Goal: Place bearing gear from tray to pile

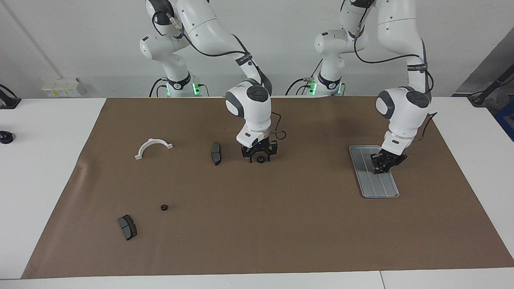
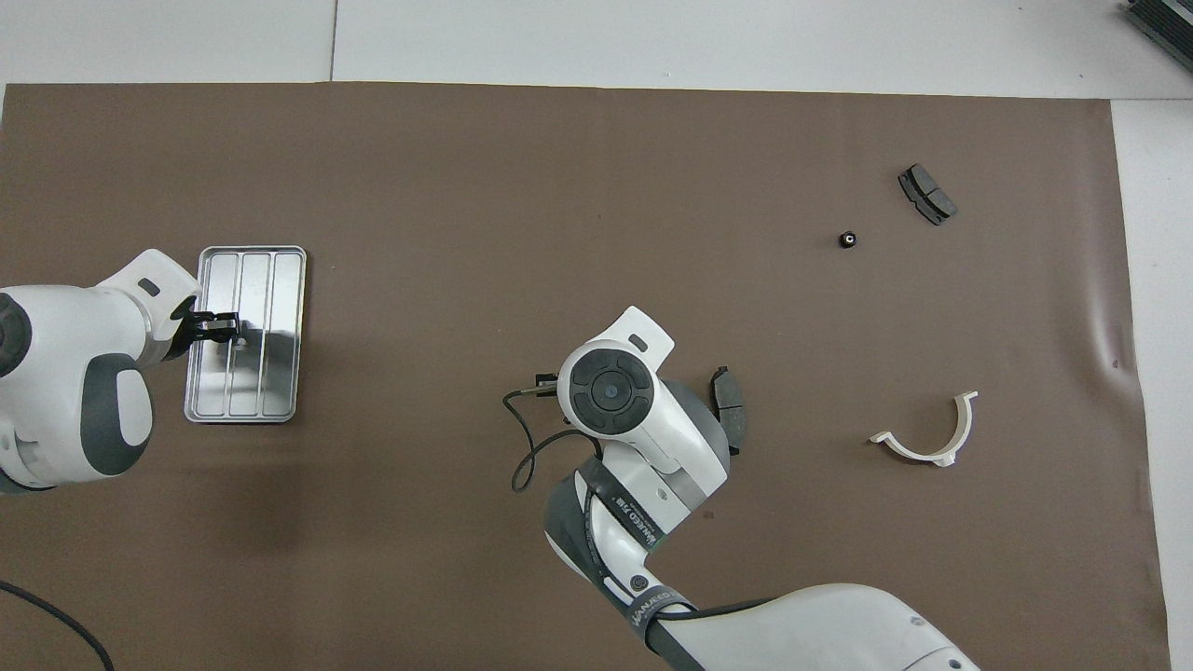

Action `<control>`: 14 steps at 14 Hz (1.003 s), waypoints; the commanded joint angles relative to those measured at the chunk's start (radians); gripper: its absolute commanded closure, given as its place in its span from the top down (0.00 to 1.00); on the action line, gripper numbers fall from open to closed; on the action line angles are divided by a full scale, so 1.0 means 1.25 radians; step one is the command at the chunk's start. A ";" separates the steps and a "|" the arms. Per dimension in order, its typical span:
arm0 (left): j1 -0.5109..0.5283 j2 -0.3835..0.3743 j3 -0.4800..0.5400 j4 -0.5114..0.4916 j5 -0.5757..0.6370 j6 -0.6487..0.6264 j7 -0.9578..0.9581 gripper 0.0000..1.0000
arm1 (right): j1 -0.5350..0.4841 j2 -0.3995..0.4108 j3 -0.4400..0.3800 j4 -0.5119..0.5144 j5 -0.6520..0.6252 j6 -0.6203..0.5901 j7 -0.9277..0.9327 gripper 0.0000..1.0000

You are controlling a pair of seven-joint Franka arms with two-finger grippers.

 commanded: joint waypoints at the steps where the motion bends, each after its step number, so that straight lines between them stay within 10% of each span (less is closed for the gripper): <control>1: -0.004 -0.044 -0.007 0.000 -0.005 -0.026 -0.002 0.06 | 0.004 0.002 -0.002 -0.008 -0.020 0.022 0.029 0.44; 5: -0.078 -0.053 -0.007 0.020 -0.005 -0.066 -0.060 0.06 | 0.003 0.002 -0.001 -0.006 -0.020 0.021 0.030 0.00; 14: -0.419 0.031 -0.005 0.082 -0.002 -0.056 -0.448 0.06 | -0.215 -0.153 -0.003 -0.007 -0.006 -0.129 -0.126 0.00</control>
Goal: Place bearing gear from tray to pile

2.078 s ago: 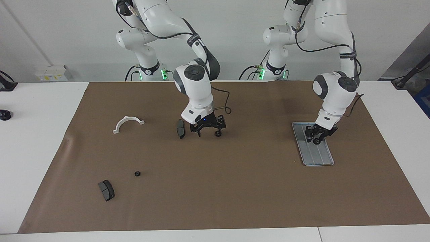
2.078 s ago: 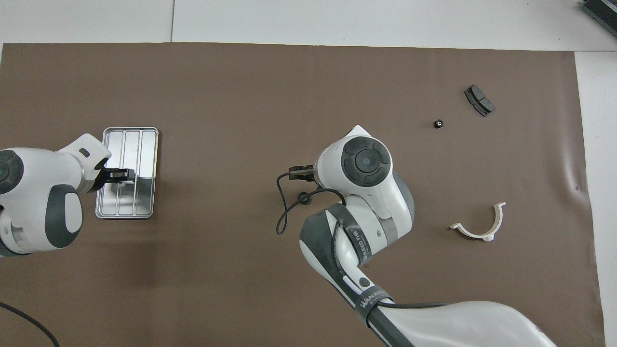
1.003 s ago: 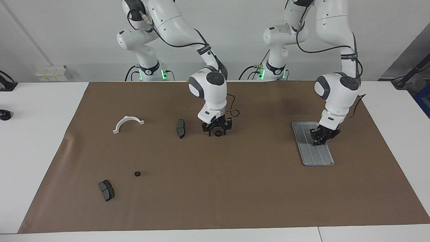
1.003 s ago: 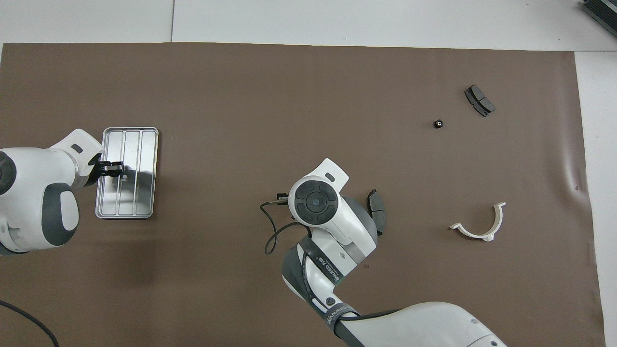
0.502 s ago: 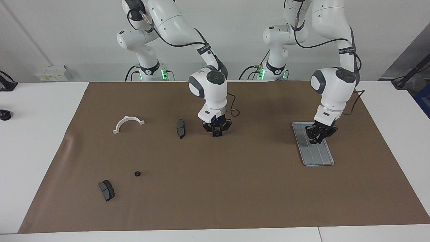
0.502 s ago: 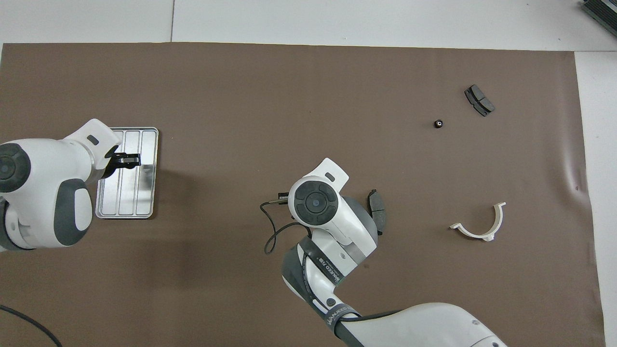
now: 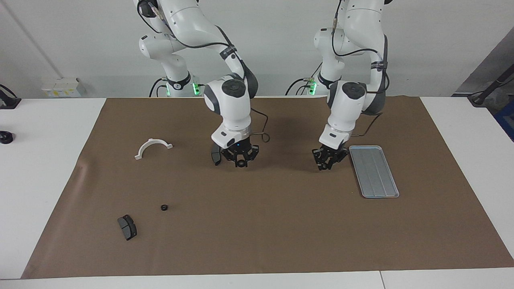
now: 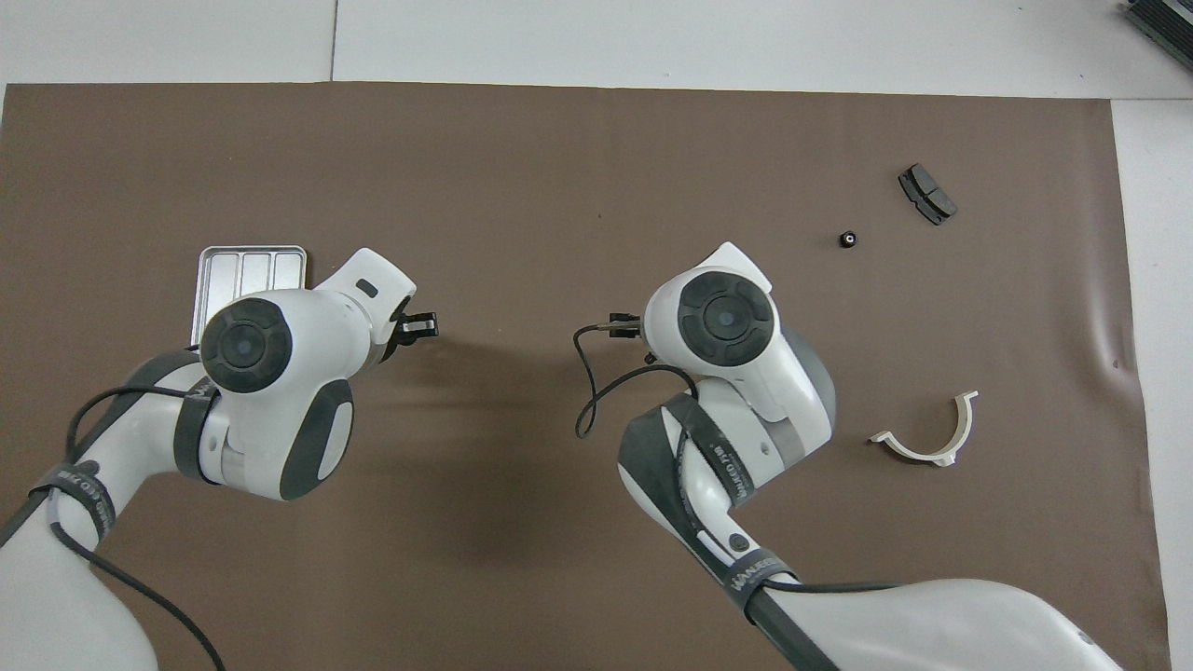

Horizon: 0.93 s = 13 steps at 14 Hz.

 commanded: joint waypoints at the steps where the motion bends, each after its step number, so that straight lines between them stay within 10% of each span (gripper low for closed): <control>1: -0.103 0.067 0.014 0.075 0.000 -0.012 -0.100 0.06 | -0.126 -0.048 0.011 -0.023 -0.002 -0.024 -0.107 0.00; 7: -0.242 0.142 0.014 0.163 0.001 -0.014 -0.224 0.07 | -0.364 -0.036 0.012 -0.064 0.016 -0.007 -0.422 0.00; 8: -0.248 0.144 0.012 0.168 0.002 -0.005 -0.220 0.21 | -0.394 -0.023 0.012 -0.064 0.034 0.005 -0.460 0.00; 10: -0.274 0.159 0.011 0.157 0.001 0.068 -0.199 0.93 | -0.412 0.003 0.011 -0.064 0.064 0.052 -0.491 0.00; 13: -0.267 0.148 0.013 0.159 0.001 0.077 -0.198 1.00 | -0.438 0.067 0.012 -0.064 0.066 0.138 -0.521 0.00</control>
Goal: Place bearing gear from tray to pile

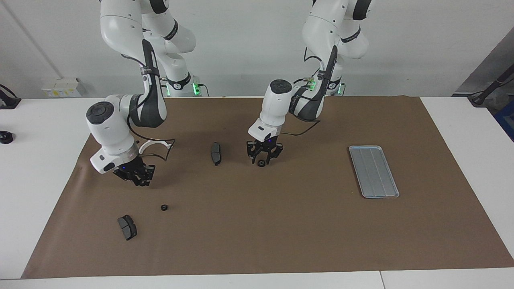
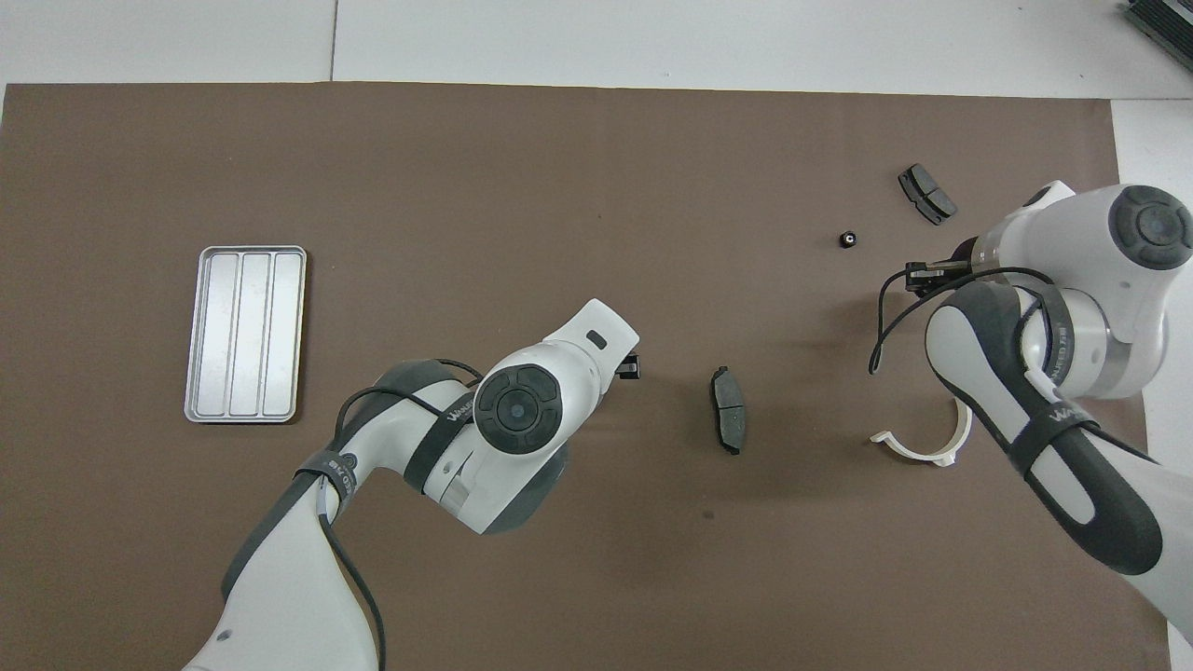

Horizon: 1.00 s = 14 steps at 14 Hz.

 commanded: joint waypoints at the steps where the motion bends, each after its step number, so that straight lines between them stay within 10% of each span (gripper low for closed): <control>1: 0.007 -0.016 0.016 0.003 0.001 0.003 0.011 1.00 | -0.022 0.047 0.014 0.000 0.019 0.063 -0.038 0.00; 6: 0.113 -0.137 0.016 -0.037 0.001 -0.197 0.125 1.00 | -0.014 0.051 0.015 0.007 0.025 0.061 -0.033 0.03; 7: 0.142 -0.159 0.016 -0.043 0.001 -0.256 0.155 1.00 | -0.009 0.050 0.015 0.009 0.048 0.059 -0.032 0.67; 8: 0.175 -0.177 0.016 -0.048 0.001 -0.295 0.192 1.00 | -0.007 0.045 0.015 0.010 0.071 0.053 -0.029 1.00; 14: 0.354 -0.266 0.015 -0.044 0.001 -0.421 0.391 1.00 | 0.084 -0.051 0.015 0.045 0.059 -0.064 0.031 1.00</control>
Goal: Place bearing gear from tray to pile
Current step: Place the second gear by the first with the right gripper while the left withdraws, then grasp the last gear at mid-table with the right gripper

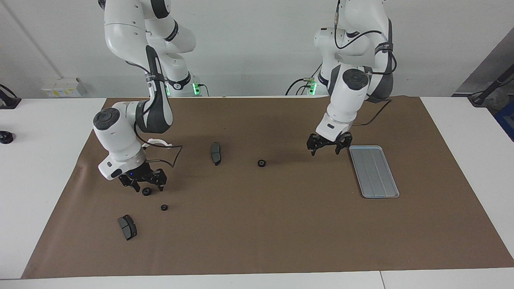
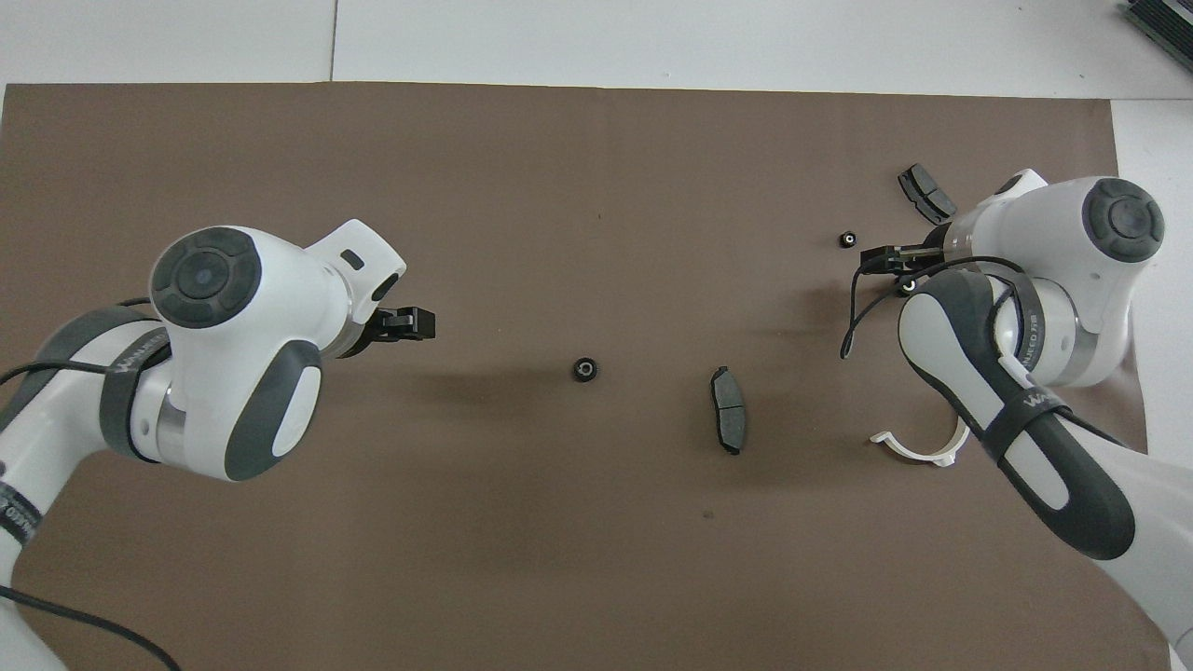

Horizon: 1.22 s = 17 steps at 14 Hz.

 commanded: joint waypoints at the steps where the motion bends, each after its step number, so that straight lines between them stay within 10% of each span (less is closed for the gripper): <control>1: 0.082 -0.062 -0.010 -0.014 0.001 -0.034 0.100 1.00 | 0.064 -0.051 0.001 0.008 -0.005 -0.055 0.055 1.00; 12: 0.256 -0.053 -0.007 0.341 -0.004 -0.360 0.289 1.00 | 0.403 -0.021 0.004 0.017 -0.047 -0.026 0.442 1.00; 17: 0.250 -0.107 -0.010 0.295 -0.003 -0.410 0.292 1.00 | 0.484 0.071 0.004 0.018 -0.048 0.072 0.502 1.00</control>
